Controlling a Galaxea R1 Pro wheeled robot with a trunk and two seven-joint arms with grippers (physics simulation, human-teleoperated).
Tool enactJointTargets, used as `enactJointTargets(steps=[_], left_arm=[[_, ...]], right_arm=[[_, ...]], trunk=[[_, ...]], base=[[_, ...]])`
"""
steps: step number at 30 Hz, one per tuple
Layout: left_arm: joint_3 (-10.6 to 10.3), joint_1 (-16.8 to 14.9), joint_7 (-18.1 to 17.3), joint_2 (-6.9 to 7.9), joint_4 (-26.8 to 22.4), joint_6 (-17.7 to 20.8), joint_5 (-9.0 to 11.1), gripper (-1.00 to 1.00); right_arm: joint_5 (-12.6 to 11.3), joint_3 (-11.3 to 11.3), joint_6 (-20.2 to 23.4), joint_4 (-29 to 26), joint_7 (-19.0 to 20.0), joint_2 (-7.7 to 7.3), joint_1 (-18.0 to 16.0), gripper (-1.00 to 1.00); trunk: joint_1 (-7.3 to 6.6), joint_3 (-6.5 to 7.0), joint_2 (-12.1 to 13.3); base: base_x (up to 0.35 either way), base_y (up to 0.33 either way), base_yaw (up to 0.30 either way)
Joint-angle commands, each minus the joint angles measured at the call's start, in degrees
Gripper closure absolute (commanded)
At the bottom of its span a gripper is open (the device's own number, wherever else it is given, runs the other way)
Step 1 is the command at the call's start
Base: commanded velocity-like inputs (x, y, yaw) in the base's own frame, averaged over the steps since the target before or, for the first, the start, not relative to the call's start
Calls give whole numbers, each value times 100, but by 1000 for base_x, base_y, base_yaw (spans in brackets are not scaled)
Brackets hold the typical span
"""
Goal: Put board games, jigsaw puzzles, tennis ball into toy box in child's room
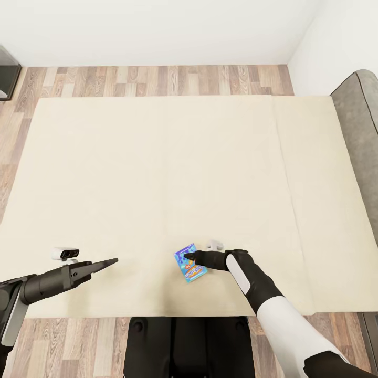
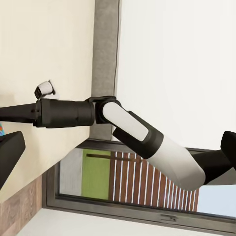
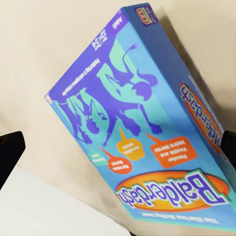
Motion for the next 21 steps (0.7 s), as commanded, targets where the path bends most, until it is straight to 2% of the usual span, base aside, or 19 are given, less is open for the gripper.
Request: enactJointTargets(steps=[1, 21], left_arm=[[0, -1, -23, 2, -1, 61, -4, -100], [2, -2, -23, 6, -1, 60, -4, -100]], right_arm=[[1, -2, 24, -4, 12, 3, -2, -100], [1, -2, 26, -4, 14, 24, 1, -100]], trunk=[[3, -6, -9], [3, -6, -9]], base=[[0, 121, 0], [0, 83, 0]])
